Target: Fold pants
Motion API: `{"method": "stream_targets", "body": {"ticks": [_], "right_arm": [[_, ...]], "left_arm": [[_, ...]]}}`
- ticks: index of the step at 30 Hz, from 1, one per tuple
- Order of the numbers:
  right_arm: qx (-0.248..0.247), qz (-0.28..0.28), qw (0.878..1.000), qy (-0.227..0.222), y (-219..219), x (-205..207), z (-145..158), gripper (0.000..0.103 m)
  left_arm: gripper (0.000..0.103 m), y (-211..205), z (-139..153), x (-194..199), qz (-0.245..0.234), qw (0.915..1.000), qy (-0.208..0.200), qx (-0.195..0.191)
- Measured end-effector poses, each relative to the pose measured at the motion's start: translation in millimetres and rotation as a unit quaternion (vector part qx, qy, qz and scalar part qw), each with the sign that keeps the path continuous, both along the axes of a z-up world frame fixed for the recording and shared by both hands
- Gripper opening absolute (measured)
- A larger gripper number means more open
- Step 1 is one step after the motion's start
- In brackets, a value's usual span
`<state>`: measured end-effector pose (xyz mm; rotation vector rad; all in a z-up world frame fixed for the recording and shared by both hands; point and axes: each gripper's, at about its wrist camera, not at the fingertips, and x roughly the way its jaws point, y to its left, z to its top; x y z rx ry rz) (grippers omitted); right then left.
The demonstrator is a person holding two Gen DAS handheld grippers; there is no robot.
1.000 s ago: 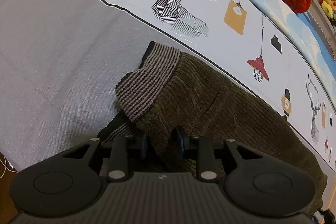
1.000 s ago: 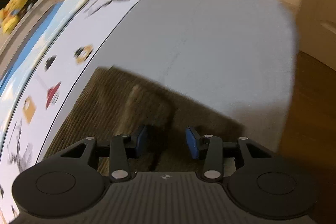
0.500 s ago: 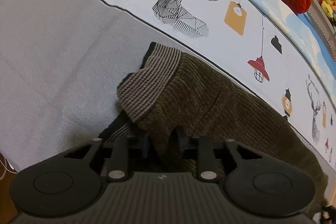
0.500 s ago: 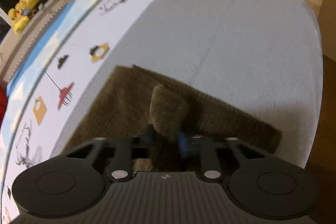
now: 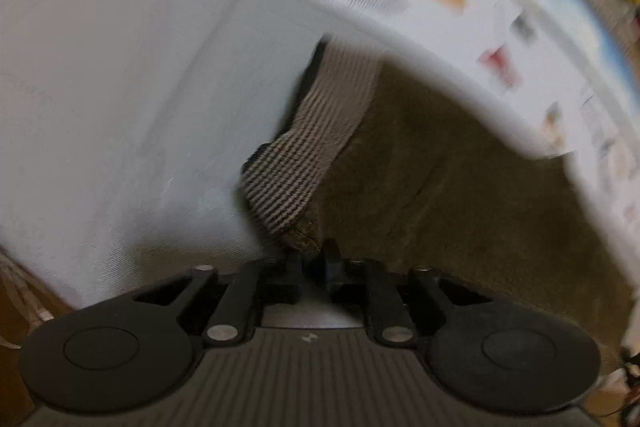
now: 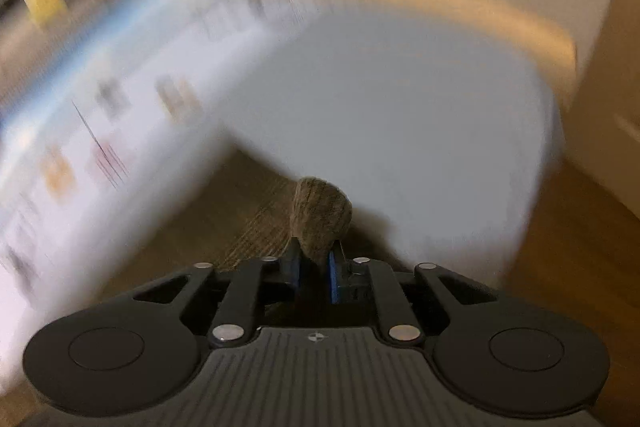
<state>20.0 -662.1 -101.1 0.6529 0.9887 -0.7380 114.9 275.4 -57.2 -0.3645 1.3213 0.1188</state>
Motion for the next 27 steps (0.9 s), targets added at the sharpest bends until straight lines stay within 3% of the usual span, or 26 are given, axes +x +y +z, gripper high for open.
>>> {"method": "stream_targets", "body": {"ticks": [3,8,11,13,15,16,17,19,21,22,23,25,27], "right_arm": [[0.012,-0.020,0.999,-0.024,-10.6,-13.9,1.5,0.028],[-0.015,-0.019,0.999,-0.034,-14.3,-23.1,11.9,0.038],[0.005,-0.031,0.999,-0.043,-18.7,-26.1,6.2,0.041],[0.008,-0.029,0.999,-0.038,-19.3,-25.8,2.4,0.043],[0.009,-0.022,0.999,-0.035,-16.8,-25.9,0.6,0.042],[0.007,-0.019,0.999,-0.042,-14.6,-26.4,3.4,0.020],[0.000,-0.017,0.998,-0.059,-12.7,-26.1,11.5,0.009],[-0.027,0.000,0.991,-0.131,-3.9,-28.9,38.5,0.009],[-0.084,0.020,0.968,-0.236,4.6,-40.7,71.3,0.008],[-0.115,0.012,0.959,-0.259,5.2,-46.6,80.4,0.008],[-0.124,-0.010,0.960,-0.253,1.0,-50.4,80.7,0.010],[-0.082,-0.046,0.982,-0.161,-14.4,-47.4,57.5,0.012],[-0.031,-0.053,0.995,-0.084,-22.7,-44.6,30.0,0.015]], "left_arm": [[0.031,5.8,9.4,-2.1,0.010,0.9997,-0.020,0.012],[0.039,18.0,34.7,-2.2,0.057,0.9953,-0.078,0.005],[0.050,10.7,32.9,7.4,0.048,0.9958,-0.078,0.000],[0.055,0.9,30.7,11.9,0.034,0.9966,-0.073,0.017],[0.055,-4.0,31.7,14.9,0.026,0.9967,-0.070,0.030],[0.055,-4.3,31.0,15.6,0.025,0.9967,-0.070,0.031],[0.055,-4.5,30.8,16.2,0.026,0.9967,-0.071,0.029],[0.055,-4.5,30.1,15.7,0.025,0.9965,-0.075,0.026],[0.055,-7.1,30.0,17.3,0.021,0.9964,-0.077,0.028],[0.055,-8.0,29.5,17.8,0.019,0.9965,-0.076,0.030],[0.055,-8.7,29.2,18.7,0.018,0.9966,-0.074,0.031],[0.055,-9.8,29.0,20.5,0.018,0.9966,-0.075,0.031],[0.055,-9.7,29.4,20.3,0.018,0.9966,-0.074,0.031]]}}
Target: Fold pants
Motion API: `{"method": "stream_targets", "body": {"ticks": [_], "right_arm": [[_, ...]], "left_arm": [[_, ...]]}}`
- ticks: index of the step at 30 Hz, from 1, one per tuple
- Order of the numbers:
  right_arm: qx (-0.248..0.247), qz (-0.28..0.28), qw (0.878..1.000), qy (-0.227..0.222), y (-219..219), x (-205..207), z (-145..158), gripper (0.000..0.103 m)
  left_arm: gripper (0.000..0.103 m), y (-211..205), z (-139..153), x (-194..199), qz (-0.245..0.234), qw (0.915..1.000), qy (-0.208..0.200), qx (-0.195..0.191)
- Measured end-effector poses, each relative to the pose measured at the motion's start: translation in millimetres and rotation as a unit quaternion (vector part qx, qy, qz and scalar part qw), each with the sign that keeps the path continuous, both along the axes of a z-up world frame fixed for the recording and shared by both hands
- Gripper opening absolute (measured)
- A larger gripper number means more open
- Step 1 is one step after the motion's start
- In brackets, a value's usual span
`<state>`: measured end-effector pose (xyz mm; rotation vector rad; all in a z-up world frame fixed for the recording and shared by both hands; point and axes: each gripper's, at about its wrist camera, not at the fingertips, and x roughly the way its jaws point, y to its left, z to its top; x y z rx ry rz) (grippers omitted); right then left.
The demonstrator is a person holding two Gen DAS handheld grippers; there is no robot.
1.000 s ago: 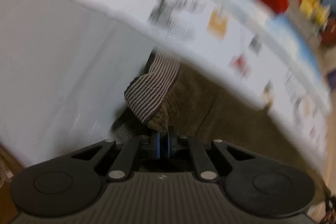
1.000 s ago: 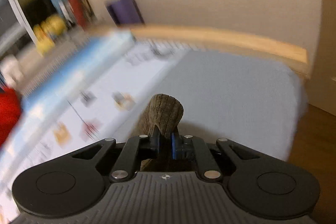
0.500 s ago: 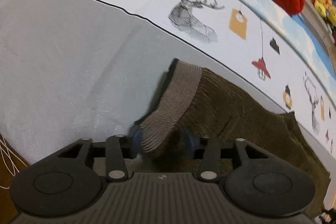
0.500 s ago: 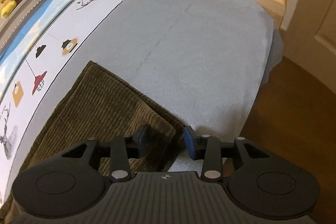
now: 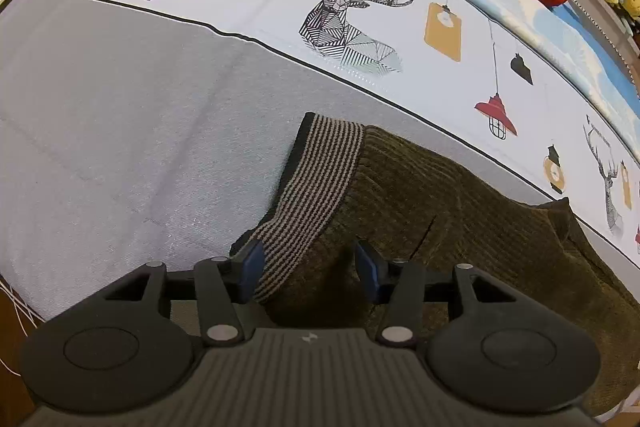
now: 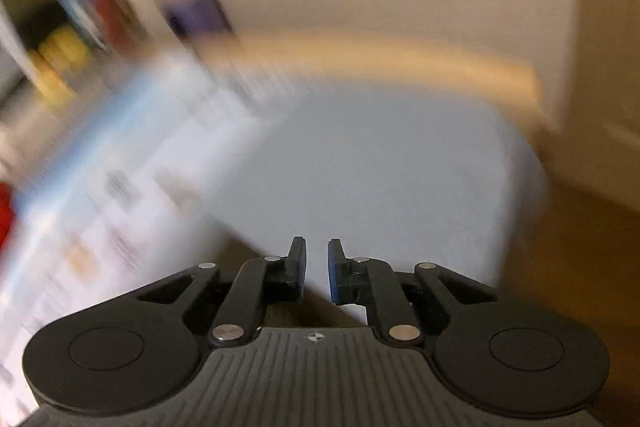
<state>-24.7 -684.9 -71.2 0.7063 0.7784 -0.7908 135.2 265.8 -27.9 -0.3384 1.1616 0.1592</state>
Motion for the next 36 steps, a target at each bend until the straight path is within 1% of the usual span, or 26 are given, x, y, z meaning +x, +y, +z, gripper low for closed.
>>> {"method": "stream_targets", "body": {"ticks": [1,2,3,4,5,7,9,10,11,12,13,14,16,17,18,20,22,23,25,27,28,29,30,32,34,36], "right_arm": [[0.029,0.006,1.000,0.008,-2.3,0.1,-9.5,0.015],[0.052,0.015,0.999,0.005,-3.2,0.6,-15.4,0.015],[0.062,0.026,0.998,0.000,-2.3,2.4,-18.6,0.016],[0.064,0.042,0.997,0.004,-0.2,5.8,-21.5,0.028],[0.058,0.054,0.997,0.018,2.2,9.5,-24.4,0.039],[0.051,0.060,0.996,0.045,3.3,15.0,-32.3,0.042],[0.061,0.061,0.995,0.046,2.9,18.5,-39.3,0.043],[0.062,0.060,0.995,0.047,3.2,20.7,-41.3,0.045],[0.059,0.061,0.995,0.050,4.1,23.0,-42.3,0.045],[0.054,0.064,0.995,0.054,5.5,25.4,-42.7,0.045],[0.044,0.065,0.995,0.058,7.5,27.0,-41.4,0.038],[0.035,0.068,0.996,0.052,9.4,27.9,-37.2,0.017],[0.013,0.062,0.998,0.032,12.7,25.5,-24.5,0.016],[0.003,0.058,0.998,0.031,13.6,24.3,-20.7,0.016],[-0.008,0.049,0.998,0.044,13.2,23.8,-21.1,0.014],[-0.023,0.010,0.996,0.088,7.9,21.8,-27.4,0.015],[-0.033,-0.025,0.994,0.104,3.4,19.3,-26.7,0.016],[-0.041,-0.036,0.994,0.091,3.7,17.8,-21.0,0.017],[-0.067,-0.033,0.996,0.039,14.9,21.8,-1.9,0.018],[-0.090,0.009,0.996,-0.013,34.7,32.4,17.1,0.018],[-0.095,0.045,0.994,-0.042,49.1,41.8,25.6,0.019],[-0.092,0.078,0.990,-0.067,61.7,49.5,31.9,0.024],[-0.087,0.116,0.985,-0.091,77.3,58.7,37.7,0.025],[-0.079,0.190,0.970,-0.129,112.1,82.5,46.9,0.026],[-0.067,0.261,0.951,-0.155,151.3,106.8,54.1,0.026],[-0.047,0.327,0.927,-0.175,190.8,135.0,58.8,0.023]], "left_arm": [[0.055,0.0,0.0,0.0,0.000,1.0000,0.000,0.000],[0.055,-0.6,0.0,0.4,0.000,1.0000,0.000,0.000],[0.055,-1.8,-0.1,1.3,0.000,1.0000,0.000,0.001],[0.055,-3.3,-0.2,2.0,-0.002,1.0000,0.001,0.003],[0.055,-4.9,-0.3,2.6,-0.004,1.0000,0.002,0.006],[0.055,-7.1,0.0,3.4,-0.008,0.9999,0.001,0.007],[0.055,-8.6,0.3,3.5,-0.011,0.9999,0.000,0.005],[0.055,-9.4,0.4,3.3,-0.013,0.9999,-0.001,0.007],[0.055,-9.2,0.3,3.0,-0.014,0.9999,-0.001,0.007],[0.055,-9.1,0.3,2.7,-0.014,0.9999,-0.002,0.007],[0.055,-8.2,0.6,2.0,-0.014,0.9999,-0.003,0.006],[0.055,-7.5,1.2,1.5,-0.014,0.9999,-0.005,0.005],[0.054,-6.0,4.0,-0.3,-0.010,0.9998,-0.015,0.004],[0.054,-5.2,6.8,-0.9,-0.010,0.9997,-0.024,0.003],[0.054,-5.5,9.8,-1.3,-0.010,0.9994,-0.032,0.004],[0.054,-7.8,15.8,-1.6,-0.015,0.9987,-0.048,-0.002],[0.054,-13.0,18.7,-1.2,-0.025,0.9981,-0.055,-0.015],[0.054,-16.8,18.8,-0.6,-0.034,0.9977,-0.054,-0.022],[0.054,-25.9,17.7,3.0,-0.056,0.9969,-0.049,-0.027],[0.054,-33.0,15.1,7.2,-0.068,0.9966,-0.043,-0.017],[0.054,-35.5,12.4,9.1,-0.070,0.9968,-0.036,-0.010],[0.054,-36.6,9.6,11.8,-0.068,0.9973,-0.028,0.000],[0.054,-36.4,7.3,13.2,-0.063,0.9977,-0.023,0.007],[0.053,-33.9,5.9,15.7,-0.056,0.9981,-0.021,0.009],[0.053,-32.1,7.5,17.9,-0.051,0.9984,-0.025,0.003],[0.053,-31.1,7.8,19.8,-0.047,0.9985,-0.026,-0.003]]}}
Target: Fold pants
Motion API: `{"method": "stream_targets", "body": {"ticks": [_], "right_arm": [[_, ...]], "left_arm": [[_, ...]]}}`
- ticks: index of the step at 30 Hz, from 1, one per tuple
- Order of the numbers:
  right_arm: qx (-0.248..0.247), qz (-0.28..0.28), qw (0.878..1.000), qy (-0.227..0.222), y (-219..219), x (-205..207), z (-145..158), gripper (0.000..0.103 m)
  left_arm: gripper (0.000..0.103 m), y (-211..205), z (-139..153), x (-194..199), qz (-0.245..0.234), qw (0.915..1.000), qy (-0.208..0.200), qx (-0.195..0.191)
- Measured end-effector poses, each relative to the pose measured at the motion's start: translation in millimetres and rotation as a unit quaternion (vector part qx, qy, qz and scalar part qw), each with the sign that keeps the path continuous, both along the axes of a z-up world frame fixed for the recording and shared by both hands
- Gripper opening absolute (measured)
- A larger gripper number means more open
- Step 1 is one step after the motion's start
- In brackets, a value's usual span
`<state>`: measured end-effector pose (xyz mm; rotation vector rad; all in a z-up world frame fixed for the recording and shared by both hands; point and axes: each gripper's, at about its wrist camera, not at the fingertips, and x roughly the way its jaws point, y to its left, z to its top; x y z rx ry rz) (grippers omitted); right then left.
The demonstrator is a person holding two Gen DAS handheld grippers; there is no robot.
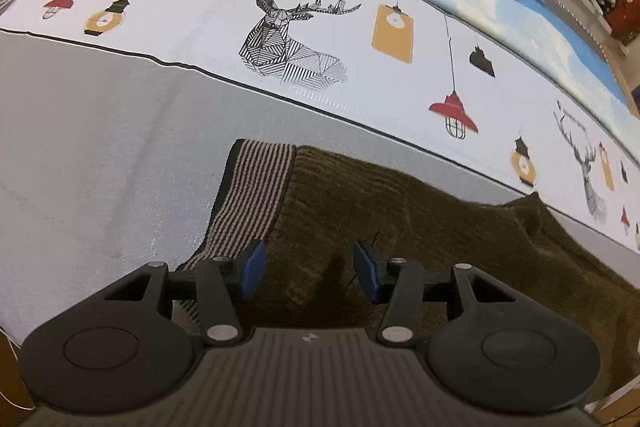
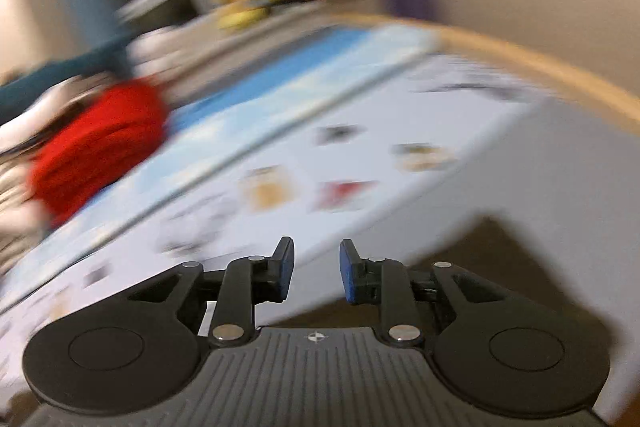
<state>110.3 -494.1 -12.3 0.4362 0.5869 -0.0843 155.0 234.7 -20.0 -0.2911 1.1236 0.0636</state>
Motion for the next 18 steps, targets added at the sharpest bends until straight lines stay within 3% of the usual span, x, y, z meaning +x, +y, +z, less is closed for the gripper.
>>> {"method": "stream_targets", "body": {"ticks": [2,6,8,9,13,15,18], "right_arm": [[-0.001,0.063,0.998,-0.003,41.1,26.7,-0.5,0.009],[-0.008,0.172,0.985,0.021,122.4,71.7,-12.4,0.011],[-0.008,0.230,0.972,0.042,165.7,87.5,-22.4,0.011],[-0.015,0.250,0.967,0.047,184.6,85.4,-23.8,0.012],[-0.039,0.327,0.941,0.074,252.2,105.5,-41.2,0.036],[-0.048,0.348,0.933,0.085,278.3,109.0,-49.7,0.036],[-0.041,0.367,0.923,0.110,301.7,129.7,-72.2,0.036]], "left_arm": [[0.053,0.6,-2.6,2.4,0.002,1.0000,0.006,0.000],[0.051,2.3,-6.9,6.0,0.000,0.9999,0.014,0.010],[0.043,6.3,-11.3,8.3,0.001,0.9994,0.021,0.027],[0.036,9.5,-13.9,9.2,0.003,0.9991,0.025,0.033],[0.035,18.1,-16.7,9.8,0.005,0.9994,0.024,0.023],[0.036,19.8,-12.0,7.9,0.009,0.9998,0.009,0.013],[0.047,22.1,-0.1,4.9,0.011,0.9993,-0.032,0.015]]}}
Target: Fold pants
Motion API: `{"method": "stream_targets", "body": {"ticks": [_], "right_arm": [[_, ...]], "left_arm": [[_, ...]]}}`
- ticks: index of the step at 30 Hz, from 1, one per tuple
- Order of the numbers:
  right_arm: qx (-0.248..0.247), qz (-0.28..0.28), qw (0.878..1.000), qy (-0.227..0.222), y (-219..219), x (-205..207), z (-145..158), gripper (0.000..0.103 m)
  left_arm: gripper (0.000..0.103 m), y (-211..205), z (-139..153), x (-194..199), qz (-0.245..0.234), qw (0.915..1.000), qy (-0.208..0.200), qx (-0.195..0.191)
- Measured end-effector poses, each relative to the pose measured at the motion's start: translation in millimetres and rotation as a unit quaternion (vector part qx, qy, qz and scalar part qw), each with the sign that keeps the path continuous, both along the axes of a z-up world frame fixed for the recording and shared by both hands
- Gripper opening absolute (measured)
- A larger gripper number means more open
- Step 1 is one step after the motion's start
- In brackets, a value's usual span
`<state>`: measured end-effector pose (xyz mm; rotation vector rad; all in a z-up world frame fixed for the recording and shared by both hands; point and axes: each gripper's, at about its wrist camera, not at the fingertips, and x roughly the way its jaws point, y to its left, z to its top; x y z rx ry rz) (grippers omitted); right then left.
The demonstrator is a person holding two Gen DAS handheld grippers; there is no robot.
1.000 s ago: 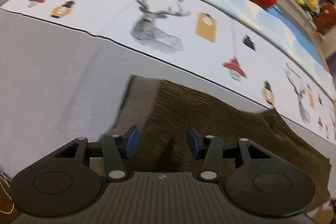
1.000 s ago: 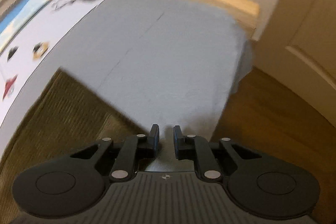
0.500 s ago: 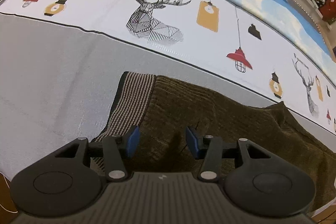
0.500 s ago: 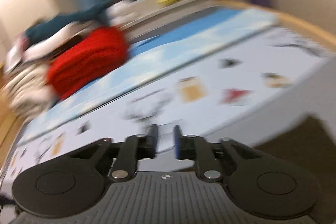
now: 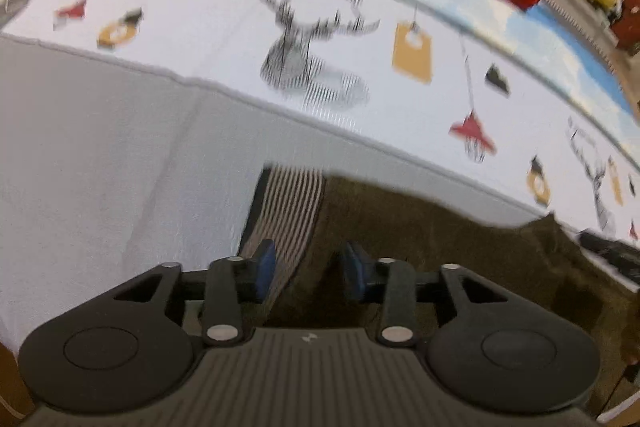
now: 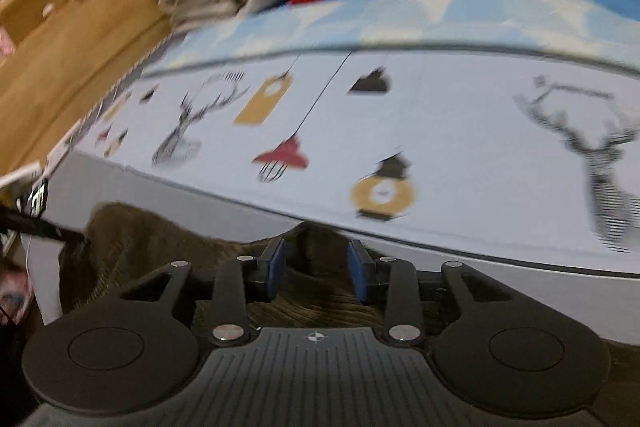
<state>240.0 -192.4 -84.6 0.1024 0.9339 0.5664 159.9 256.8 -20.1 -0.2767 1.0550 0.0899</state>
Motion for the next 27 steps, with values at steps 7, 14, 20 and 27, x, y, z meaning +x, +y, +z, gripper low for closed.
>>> {"method": "stream_targets", "body": {"ticks": [7,14,20,27], "right_arm": [[0.022,0.022,0.998,0.050,25.9,23.9,-28.0,0.019],[0.037,0.019,0.999,0.030,44.1,55.6,-17.6,0.009],[0.000,0.060,0.998,-0.006,86.5,65.6,-20.0,0.010],[-0.070,-0.079,0.991,-0.080,28.5,66.8,12.8,0.014]], "left_arm": [[0.066,1.4,-22.0,12.3,-0.019,0.9991,0.028,0.025],[0.029,22.6,-34.8,7.6,-0.039,0.9985,0.037,-0.008],[0.034,53.1,-30.7,-4.5,0.010,0.9989,0.046,-0.010],[0.038,32.5,-0.3,0.1,0.014,0.9954,-0.016,0.094]]}}
